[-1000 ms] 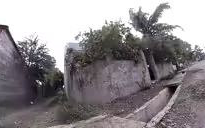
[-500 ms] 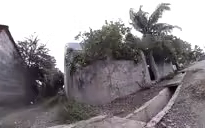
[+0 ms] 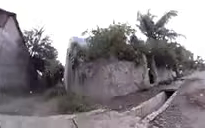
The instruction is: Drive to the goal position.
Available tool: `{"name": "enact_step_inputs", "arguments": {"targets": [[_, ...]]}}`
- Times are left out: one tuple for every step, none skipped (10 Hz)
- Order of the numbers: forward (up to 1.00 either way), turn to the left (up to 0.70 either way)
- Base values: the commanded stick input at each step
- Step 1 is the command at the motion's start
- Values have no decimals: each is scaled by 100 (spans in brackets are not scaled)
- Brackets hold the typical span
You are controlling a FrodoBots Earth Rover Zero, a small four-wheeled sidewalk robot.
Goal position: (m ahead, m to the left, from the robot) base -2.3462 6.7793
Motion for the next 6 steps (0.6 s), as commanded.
{"name": "enact_step_inputs", "arguments": {"targets": [[0,0],[0,0],[0,0],[0,0],[0,0],[0,45]]}}
